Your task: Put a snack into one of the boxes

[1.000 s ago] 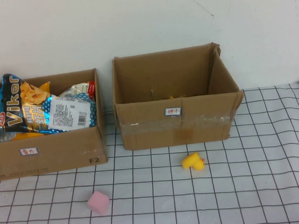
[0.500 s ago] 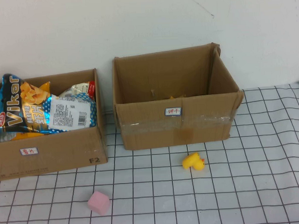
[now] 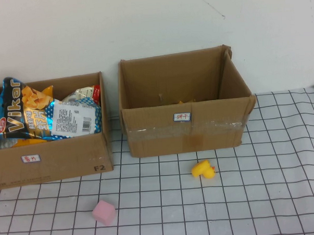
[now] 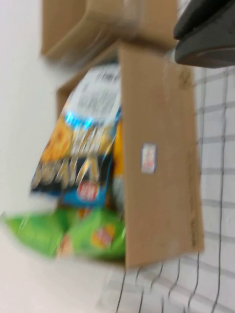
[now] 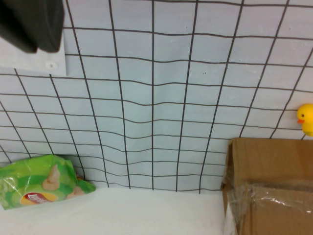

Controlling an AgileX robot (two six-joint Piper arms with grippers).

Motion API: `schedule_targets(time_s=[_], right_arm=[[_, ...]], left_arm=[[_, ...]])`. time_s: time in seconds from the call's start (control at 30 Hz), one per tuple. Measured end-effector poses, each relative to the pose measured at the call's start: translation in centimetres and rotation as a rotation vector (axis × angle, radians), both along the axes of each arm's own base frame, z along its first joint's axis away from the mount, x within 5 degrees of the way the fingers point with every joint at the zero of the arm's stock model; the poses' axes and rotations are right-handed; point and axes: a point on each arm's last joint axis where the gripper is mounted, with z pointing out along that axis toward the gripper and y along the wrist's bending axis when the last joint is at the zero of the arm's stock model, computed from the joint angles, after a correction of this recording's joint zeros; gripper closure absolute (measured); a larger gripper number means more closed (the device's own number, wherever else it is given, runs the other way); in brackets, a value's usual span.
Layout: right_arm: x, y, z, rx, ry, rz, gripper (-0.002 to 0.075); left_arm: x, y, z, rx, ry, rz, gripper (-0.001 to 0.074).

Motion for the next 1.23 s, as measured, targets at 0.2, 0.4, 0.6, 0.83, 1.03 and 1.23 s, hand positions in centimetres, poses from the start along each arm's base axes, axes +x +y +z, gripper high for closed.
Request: schedule_targets(time_s=[0.2,0.4,0.6,0.83,1.03,1.23], right_arm=[[0.0,0.0,0.0,0.0,0.001,0.0,0.0724],[0.0,0.0,0.0,-0.002,0.001,0.0,0.0724],[0.0,0.0,0.0,-0.002,0.001,0.0,0.0724],[0.0,0.0,0.0,-0.002,0.001,0.0,0.0724],[0.0,0.0,0.0,-0.002,0.001,0.0,0.0724],[0.0,0.0,0.0,-0.002,0.001,0.0,0.0724]], left_arm=[[-0.4,0.9,-4.8,-0.023,-0.052,0.166,0.0736],[-0.7,0.9,-5.9,0.115,0.021,0.136,0.0736],[-0.8,0.8,-6.3,0.171,0.064,0.098,0.0736],[-0.8,0.7,-6.3,0.153,0.066,0.096,0.0736],[-0.8,0.7,-6.3,0.151,0.066,0.096,0.0736],[-0.8,0.7,-6.3,0.151,0.066,0.096,0.0736]])
